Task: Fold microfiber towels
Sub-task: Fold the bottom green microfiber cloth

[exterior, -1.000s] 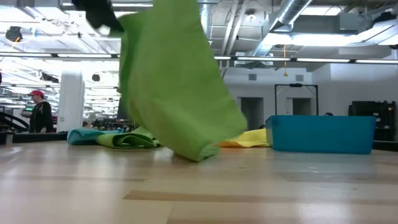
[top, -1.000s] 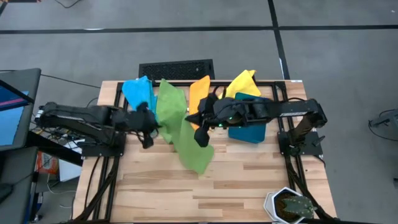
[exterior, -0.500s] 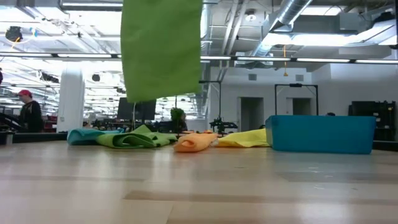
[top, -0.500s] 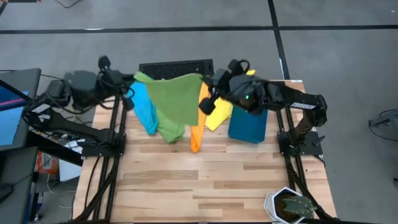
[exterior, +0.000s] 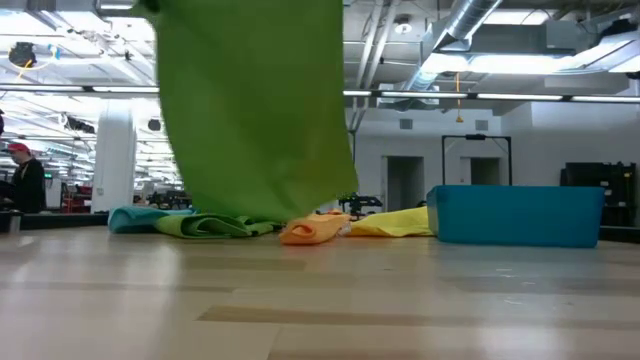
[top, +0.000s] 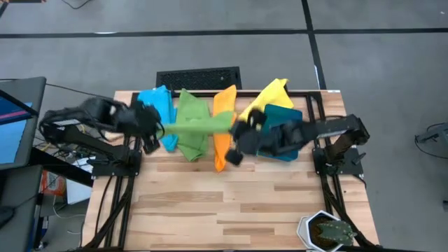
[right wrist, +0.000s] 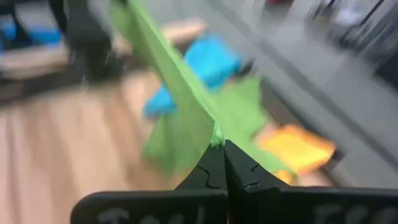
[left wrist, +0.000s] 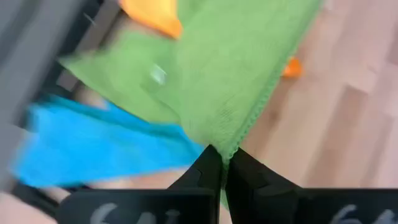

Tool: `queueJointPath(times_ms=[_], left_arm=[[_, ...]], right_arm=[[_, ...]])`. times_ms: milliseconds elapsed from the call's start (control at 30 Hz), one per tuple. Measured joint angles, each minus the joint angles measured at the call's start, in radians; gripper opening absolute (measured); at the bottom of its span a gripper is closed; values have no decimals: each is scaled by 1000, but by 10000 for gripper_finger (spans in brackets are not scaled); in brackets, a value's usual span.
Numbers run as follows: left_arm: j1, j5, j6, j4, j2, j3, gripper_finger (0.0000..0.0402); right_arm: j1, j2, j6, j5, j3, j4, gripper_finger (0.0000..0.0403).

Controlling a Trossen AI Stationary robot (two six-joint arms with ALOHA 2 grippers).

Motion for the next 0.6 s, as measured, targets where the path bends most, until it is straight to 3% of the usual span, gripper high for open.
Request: queueJointPath(times_ms=[133,333,433,600], left_arm=[[-162,81,-190,132,5,-168,0],[-397,153,-450,544,63,-387,0],[-494,169,-558,737,138,-440,0],[-613,216,-669,923,303,-445,0]], right_arm=[[139,0,178,-9,-129,-9,3],[334,0,413,-11,-222,5,3],[417,-1,510,-10,-246,44,3],[532,0,682,-9,-306,108,5]])
